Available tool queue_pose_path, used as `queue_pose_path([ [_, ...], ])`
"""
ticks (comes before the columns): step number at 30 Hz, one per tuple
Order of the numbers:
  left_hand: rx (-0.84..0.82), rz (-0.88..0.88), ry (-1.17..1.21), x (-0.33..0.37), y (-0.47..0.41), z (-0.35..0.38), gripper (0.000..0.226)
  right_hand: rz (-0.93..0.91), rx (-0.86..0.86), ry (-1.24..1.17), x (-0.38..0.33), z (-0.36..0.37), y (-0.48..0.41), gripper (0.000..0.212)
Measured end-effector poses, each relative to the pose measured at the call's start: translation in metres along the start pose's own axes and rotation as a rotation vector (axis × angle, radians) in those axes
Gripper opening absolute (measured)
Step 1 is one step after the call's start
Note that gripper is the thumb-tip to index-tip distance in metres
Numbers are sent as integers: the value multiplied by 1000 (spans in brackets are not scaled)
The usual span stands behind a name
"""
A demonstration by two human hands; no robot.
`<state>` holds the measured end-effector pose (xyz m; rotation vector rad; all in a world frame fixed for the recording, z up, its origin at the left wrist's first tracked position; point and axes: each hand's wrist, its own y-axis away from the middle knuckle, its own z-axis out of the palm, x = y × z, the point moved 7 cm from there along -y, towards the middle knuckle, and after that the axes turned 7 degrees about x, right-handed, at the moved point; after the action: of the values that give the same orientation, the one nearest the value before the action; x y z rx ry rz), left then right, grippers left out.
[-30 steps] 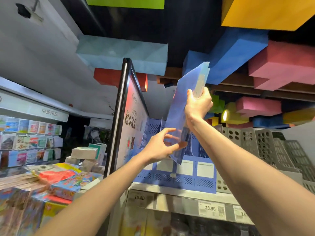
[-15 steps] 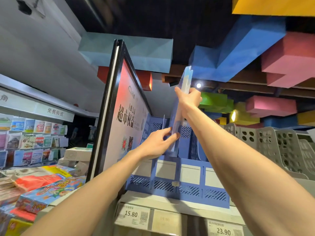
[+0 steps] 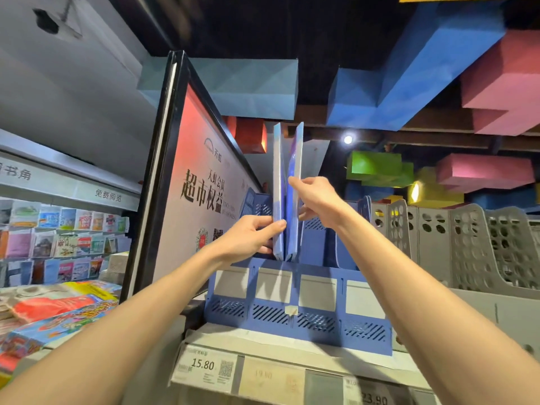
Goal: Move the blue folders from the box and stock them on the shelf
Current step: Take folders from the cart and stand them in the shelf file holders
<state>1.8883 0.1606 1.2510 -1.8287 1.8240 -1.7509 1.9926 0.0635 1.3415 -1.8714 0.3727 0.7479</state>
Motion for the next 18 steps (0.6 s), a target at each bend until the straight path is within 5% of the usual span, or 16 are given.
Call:
queue_pose_path([
  [3,10,5,7,-1,-3,-4,57,-30,-56,-14,10,-7,13,25],
  [6,24,25,26,8,-3,-1,26,-57,-29,-167,23,-12,12,37],
  [10,56,107,14,19,-9,0,21,-79,-17,-348,26,-5,21,27],
  [18,106,39,-48,-4,-18,5,39,-55,65,-535,45,19,21,24],
])
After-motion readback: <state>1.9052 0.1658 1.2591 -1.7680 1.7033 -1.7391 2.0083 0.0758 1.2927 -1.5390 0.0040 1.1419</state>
